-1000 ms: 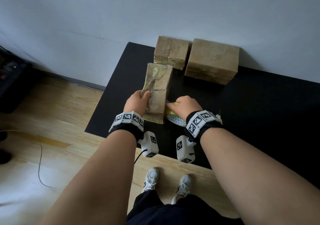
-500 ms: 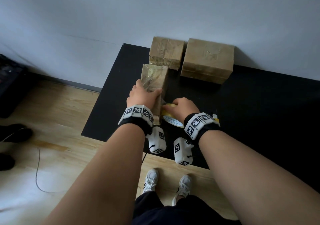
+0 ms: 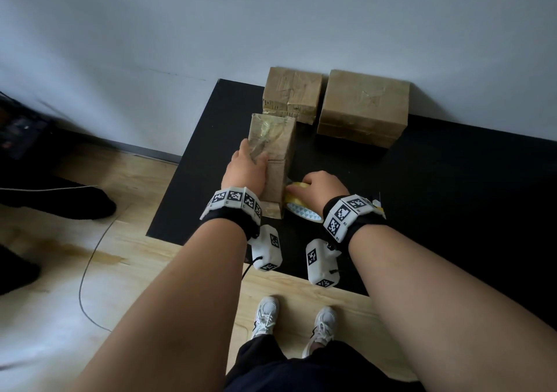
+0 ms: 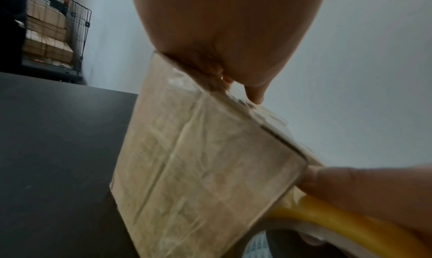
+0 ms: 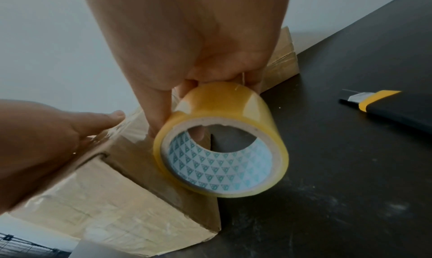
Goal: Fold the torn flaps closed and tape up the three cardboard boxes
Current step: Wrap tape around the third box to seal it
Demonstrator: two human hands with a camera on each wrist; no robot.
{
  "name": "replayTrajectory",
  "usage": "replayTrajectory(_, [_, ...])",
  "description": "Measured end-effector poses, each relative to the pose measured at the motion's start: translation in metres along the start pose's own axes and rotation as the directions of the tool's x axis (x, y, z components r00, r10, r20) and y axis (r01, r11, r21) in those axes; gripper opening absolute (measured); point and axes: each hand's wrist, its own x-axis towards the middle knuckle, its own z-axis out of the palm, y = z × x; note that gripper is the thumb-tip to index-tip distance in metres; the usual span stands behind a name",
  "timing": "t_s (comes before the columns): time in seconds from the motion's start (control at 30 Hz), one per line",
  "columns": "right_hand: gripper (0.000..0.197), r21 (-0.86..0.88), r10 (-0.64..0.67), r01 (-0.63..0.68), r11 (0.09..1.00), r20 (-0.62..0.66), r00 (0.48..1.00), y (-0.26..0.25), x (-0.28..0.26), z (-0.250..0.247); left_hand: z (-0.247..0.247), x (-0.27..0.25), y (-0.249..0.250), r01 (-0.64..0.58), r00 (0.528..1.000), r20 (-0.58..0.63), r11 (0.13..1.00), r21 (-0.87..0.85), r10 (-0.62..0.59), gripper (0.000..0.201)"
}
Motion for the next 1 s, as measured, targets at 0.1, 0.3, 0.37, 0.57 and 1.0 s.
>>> replayTrajectory(0.1, [0.043, 0.027, 0.001, -0.001, 1.000, -0.010, 1.000, 0.002, -0.001, 0.001, -0.003, -0.006, -0.018, 0.103, 0.995, -0.004, 0.992, -0.079, -0.103, 0.065])
replayTrajectory(0.3, [0.045, 0.053, 0.003, -0.002, 0.999, -0.013, 1.000, 0.002, 0.001, 0.004, 0.000, -0.014, -0.038, 0.206, 0.978, 0.075, 0.933, -0.296, -0.192, 0.046])
replayTrajectory(0.37, [0.044, 0.046, 0.003, -0.002, 0.999, -0.012, 1.000, 0.002, 0.002, 0.004, -0.001, -0.011, -0.038, 0.195, 0.981, 0.068, 0.934, -0.300, -0.183, 0.046])
replayTrajectory(0.57, [0.044, 0.037, 0.007, -0.007, 0.999, 0.001, 1.000, -0.001, 0.003, 0.003, 0.002, -0.014, -0.039, 0.166, 0.986, 0.064, 0.921, -0.353, -0.154, 0.043])
replayTrajectory(1.0, [0.039, 0.031, 0.001, -0.001, 1.000, 0.015, 1.000, -0.008, -0.006, -0.009, -0.005, -0.018, -0.040, 0.140, 0.984, 0.151, 0.930, -0.340, -0.093, 0.032])
